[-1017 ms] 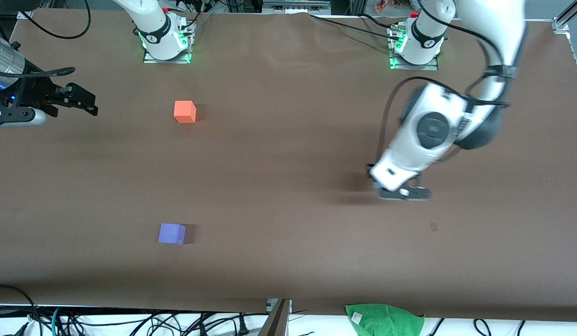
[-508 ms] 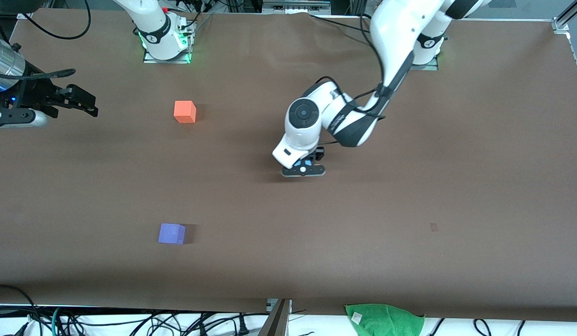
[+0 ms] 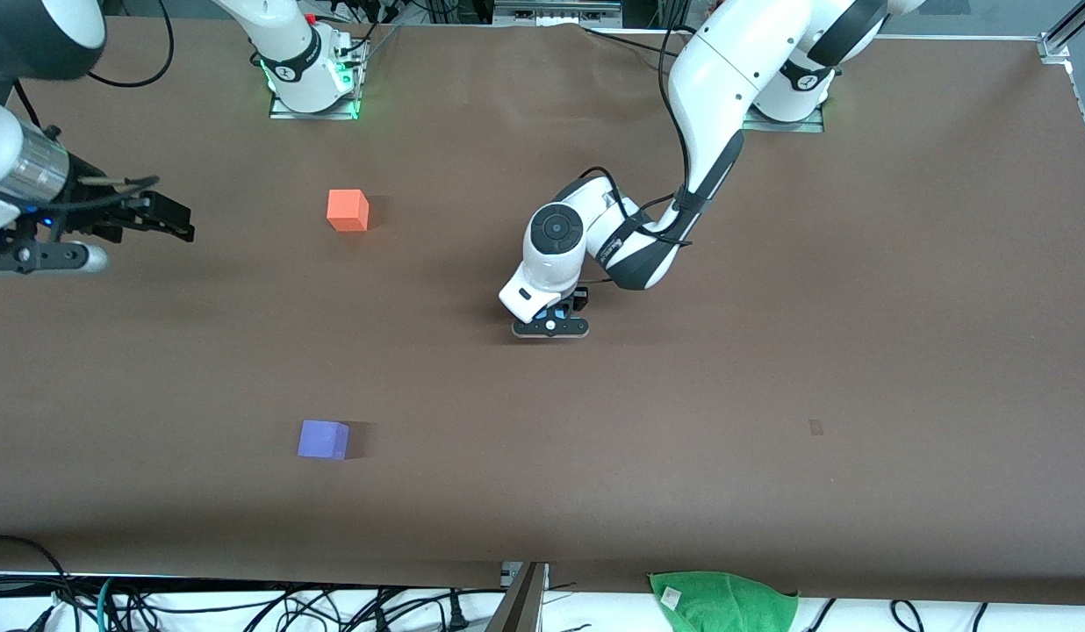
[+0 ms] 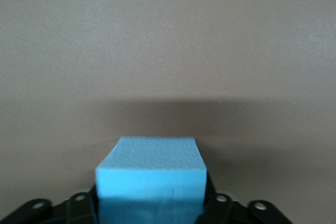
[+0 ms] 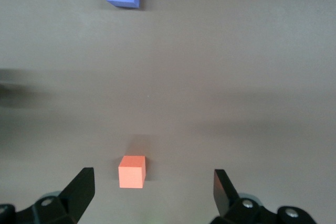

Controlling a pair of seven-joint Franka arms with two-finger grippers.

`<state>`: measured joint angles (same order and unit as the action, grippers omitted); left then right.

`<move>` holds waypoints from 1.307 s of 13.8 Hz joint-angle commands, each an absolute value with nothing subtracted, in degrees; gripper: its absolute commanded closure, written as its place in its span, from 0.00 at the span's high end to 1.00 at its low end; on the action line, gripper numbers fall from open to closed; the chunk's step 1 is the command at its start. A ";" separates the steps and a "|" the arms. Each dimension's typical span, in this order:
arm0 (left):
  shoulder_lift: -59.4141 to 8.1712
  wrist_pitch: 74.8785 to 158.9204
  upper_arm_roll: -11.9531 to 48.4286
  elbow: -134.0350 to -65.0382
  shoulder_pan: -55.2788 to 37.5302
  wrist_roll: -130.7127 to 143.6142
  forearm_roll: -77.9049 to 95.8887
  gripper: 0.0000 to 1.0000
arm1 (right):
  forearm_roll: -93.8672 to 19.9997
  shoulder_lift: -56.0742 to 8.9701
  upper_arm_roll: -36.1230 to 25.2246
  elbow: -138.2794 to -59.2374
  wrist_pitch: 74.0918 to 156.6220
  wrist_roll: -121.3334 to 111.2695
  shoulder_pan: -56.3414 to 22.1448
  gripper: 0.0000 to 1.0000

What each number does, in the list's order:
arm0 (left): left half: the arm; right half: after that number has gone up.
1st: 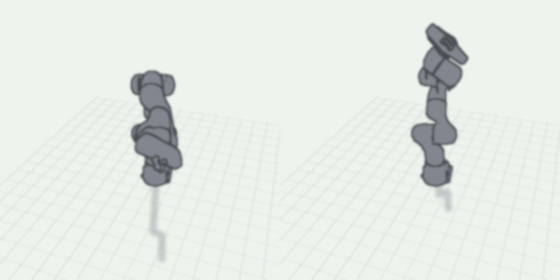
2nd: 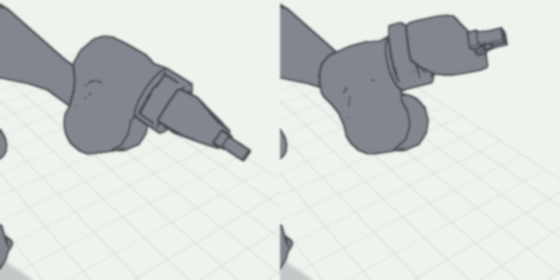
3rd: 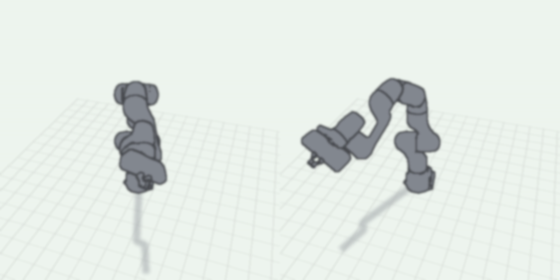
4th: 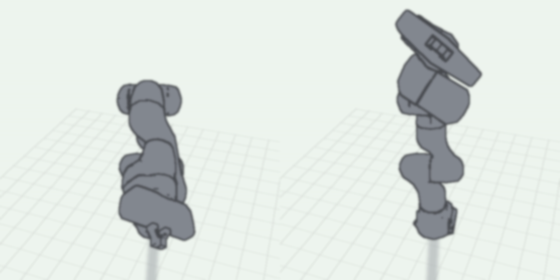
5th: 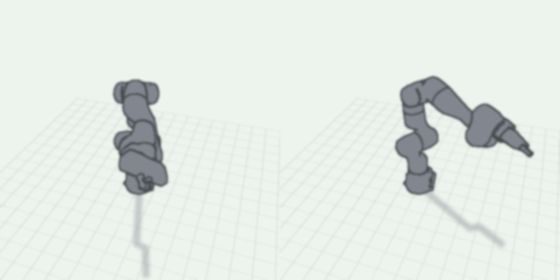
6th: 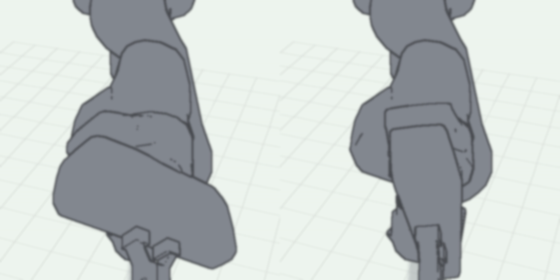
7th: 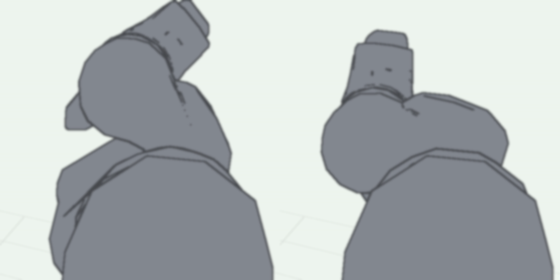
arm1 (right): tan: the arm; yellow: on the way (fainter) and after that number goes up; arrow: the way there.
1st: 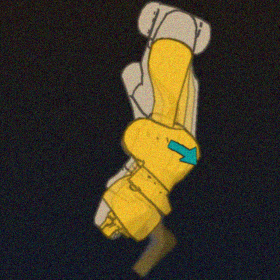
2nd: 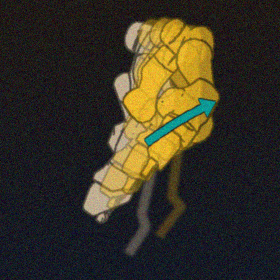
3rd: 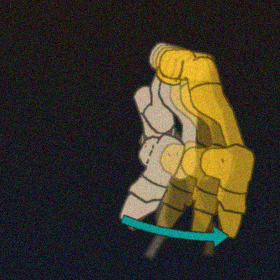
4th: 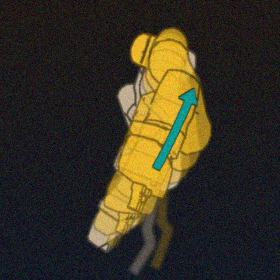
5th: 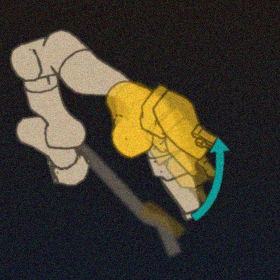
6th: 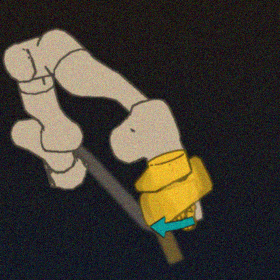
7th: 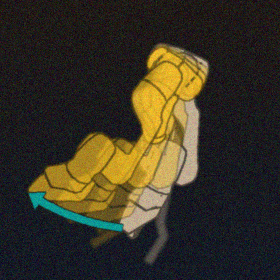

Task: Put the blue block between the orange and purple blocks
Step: 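Set the blue cube down with the left gripper while the right gripper reaches over, then grasp the blue cube with the right gripper while the left gripper withdraws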

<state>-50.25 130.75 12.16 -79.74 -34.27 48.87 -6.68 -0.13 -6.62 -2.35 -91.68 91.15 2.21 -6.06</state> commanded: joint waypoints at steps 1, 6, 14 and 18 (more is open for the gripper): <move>-50.01 129.90 11.69 -77.96 -34.72 48.78 -7.73 1.00 | 1.58 -11.75 -1.85 -89.82 90.88 2.46 -6.06 1.00; -40.72 118.51 11.95 -78.05 -33.32 48.60 -7.29 1.00 | -2.97 -14.15 -1.67 -89.74 91.05 1.67 -6.15 1.00; -21.81 95.12 11.69 -77.61 -17.60 31.22 -7.12 1.00 | -10.72 -24.16 -1.50 -90.09 109.48 10.52 -19.92 1.00; -17.24 91.86 11.95 -77.26 -8.02 30.59 -6.85 1.00 | -13.10 -30.48 -1.58 -89.04 123.28 23.01 -31.52 1.00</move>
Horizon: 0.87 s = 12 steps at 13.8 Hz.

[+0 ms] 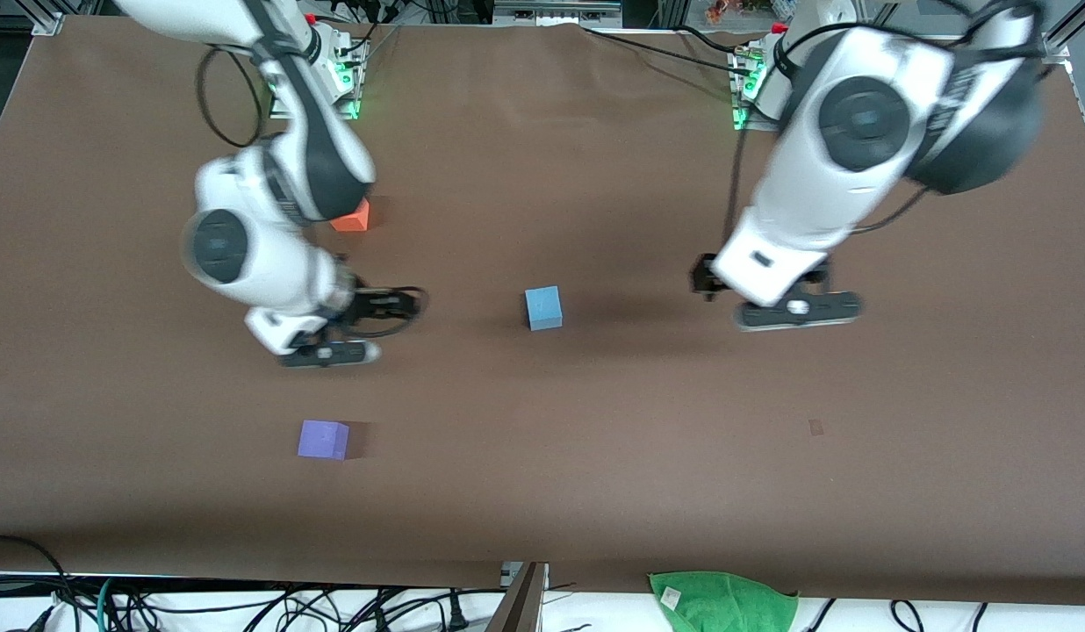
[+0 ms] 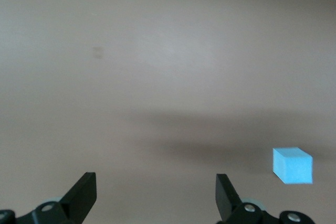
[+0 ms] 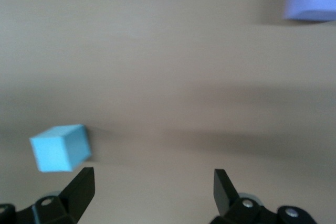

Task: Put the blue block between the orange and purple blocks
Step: 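Grasp the blue cube with the right gripper while the left gripper withdraws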

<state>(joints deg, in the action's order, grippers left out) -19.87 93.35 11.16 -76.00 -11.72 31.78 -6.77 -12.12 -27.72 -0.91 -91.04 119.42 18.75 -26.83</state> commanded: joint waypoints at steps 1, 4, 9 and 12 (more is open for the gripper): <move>-16.44 90.89 12.13 -77.26 -6.35 30.50 -6.77 1.00 | -13.10 -32.50 -1.58 -87.55 126.27 25.72 -33.64 1.00; -13.64 86.06 11.60 -78.30 -4.31 23.50 -5.90 1.00 | -12.13 -38.22 -1.84 -84.47 131.03 31.55 -39.89 1.00; -2.66 88.66 7.56 -90.23 2.18 6.03 -0.08 1.00 | -10.72 -42.10 -2.02 -84.55 135.35 31.64 -43.59 1.00; 3.43 96.41 7.56 -99.92 5.01 1.14 0.44 1.00 | -9.58 -44.11 -2.02 -84.55 138.50 32.51 -44.64 1.00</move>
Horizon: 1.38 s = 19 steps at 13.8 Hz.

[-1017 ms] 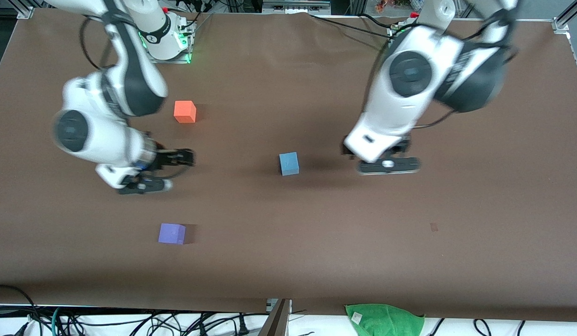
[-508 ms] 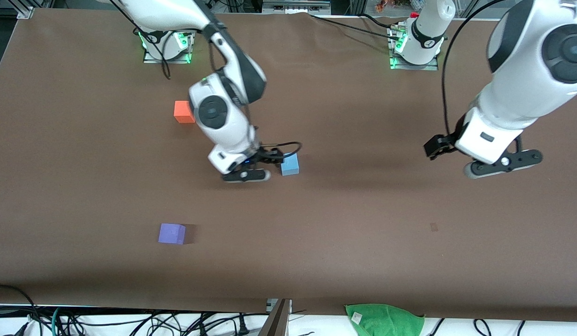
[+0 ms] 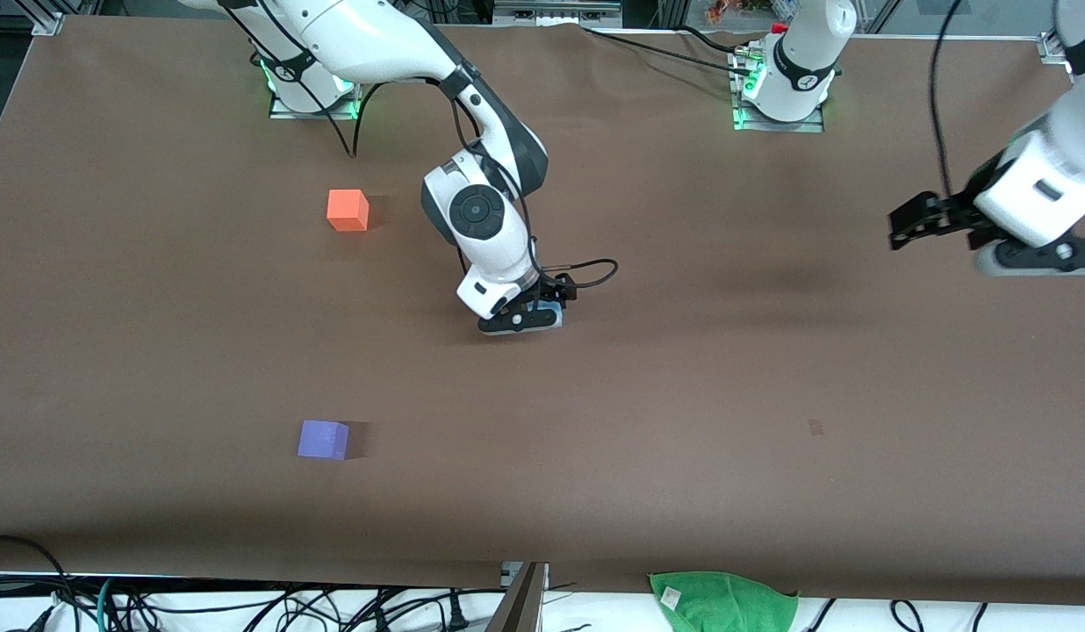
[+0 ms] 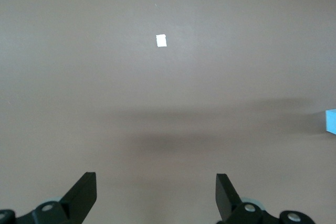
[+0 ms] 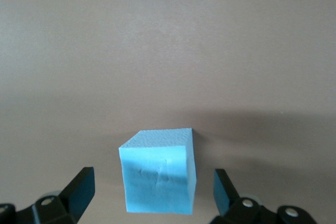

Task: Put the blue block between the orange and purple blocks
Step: 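Carry the blue cube with the right gripper toward the orange cube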

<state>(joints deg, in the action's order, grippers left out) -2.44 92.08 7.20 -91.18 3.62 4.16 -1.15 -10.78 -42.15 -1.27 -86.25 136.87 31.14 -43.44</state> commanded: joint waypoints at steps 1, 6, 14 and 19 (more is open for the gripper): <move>3.43 96.33 7.30 -99.84 4.92 1.32 0.44 1.00 | -9.49 -45.08 -2.02 -84.55 139.82 33.74 -45.17 1.00; 3.60 94.66 2.92 -99.58 -0.52 1.23 -0.44 1.00 | -8.44 -47.55 -2.11 -85.08 142.65 34.01 -45.53 0.81; 2.20 90.27 3.25 -97.03 -0.62 1.76 -0.44 1.00 | -9.23 -38.34 -11.42 -86.65 125.98 21.12 -40.45 0.00; 2.20 90.00 3.60 -96.86 -0.70 2.11 -0.44 1.00 | -10.54 -26.04 -12.48 -102.97 123.57 6.00 -27.18 0.00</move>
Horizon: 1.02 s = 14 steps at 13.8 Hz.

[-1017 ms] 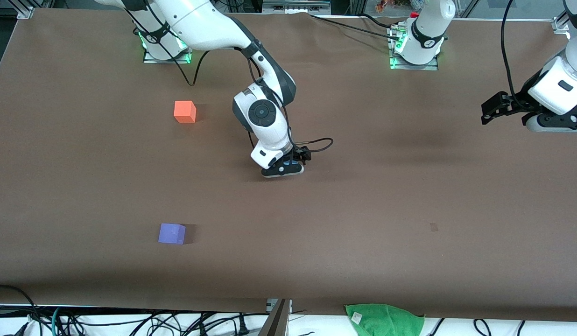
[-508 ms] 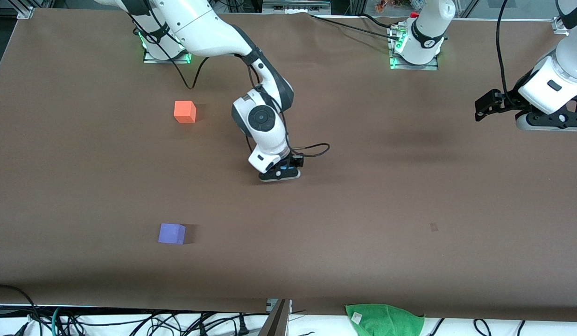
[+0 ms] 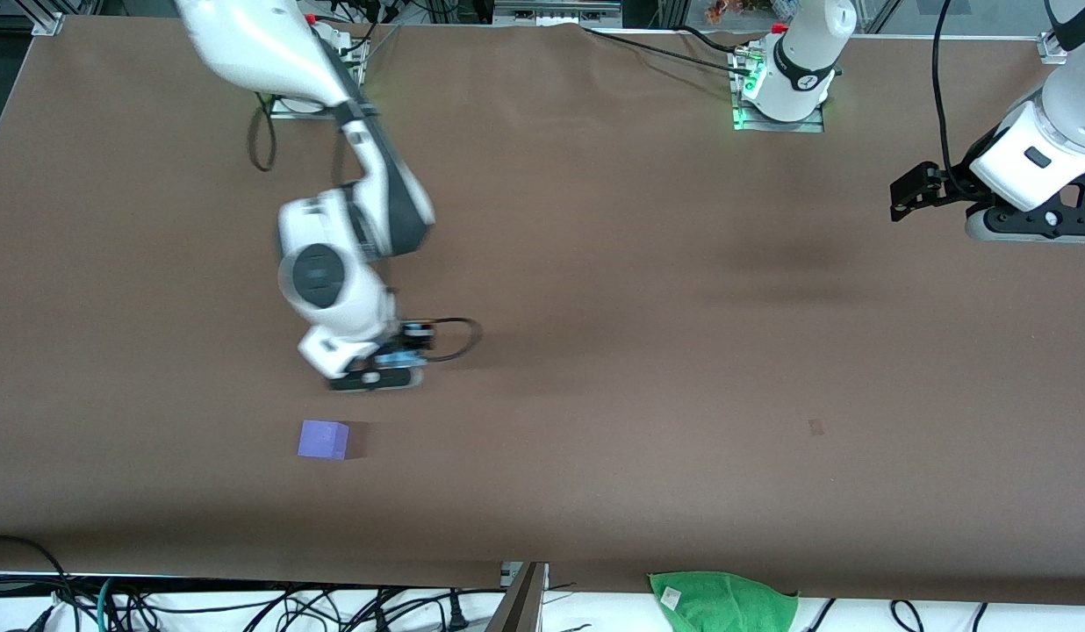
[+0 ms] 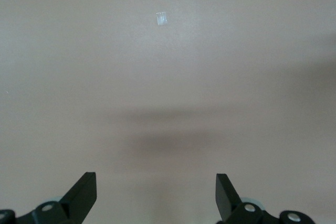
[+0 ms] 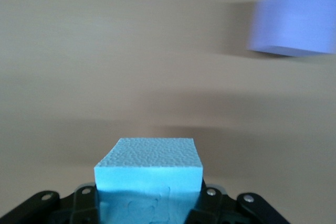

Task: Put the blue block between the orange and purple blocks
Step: 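Carry the blue cube with the right gripper toward the orange cube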

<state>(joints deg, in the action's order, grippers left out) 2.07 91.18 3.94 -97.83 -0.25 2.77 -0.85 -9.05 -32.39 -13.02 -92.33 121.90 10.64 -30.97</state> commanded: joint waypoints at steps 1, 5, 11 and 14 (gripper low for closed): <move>2.20 90.00 3.60 -96.86 -0.79 2.98 -0.35 1.00 | -11.85 -24.36 -12.57 -107.27 125.58 4.41 -26.03 0.00; 2.20 88.95 4.48 -96.77 -0.79 3.51 -0.35 1.00 | -13.27 -22.67 -12.04 -121.71 141.83 4.13 -25.75 0.00; 2.29 88.77 4.48 -96.77 -0.79 3.52 -0.26 1.00 | -13.27 -24.52 -11.25 -121.99 144.49 3.61 -26.28 0.57; 2.28 88.42 4.48 -96.77 -0.70 3.52 -0.26 1.00 | -13.18 -24.44 -11.42 -120.59 143.70 2.37 -26.02 1.00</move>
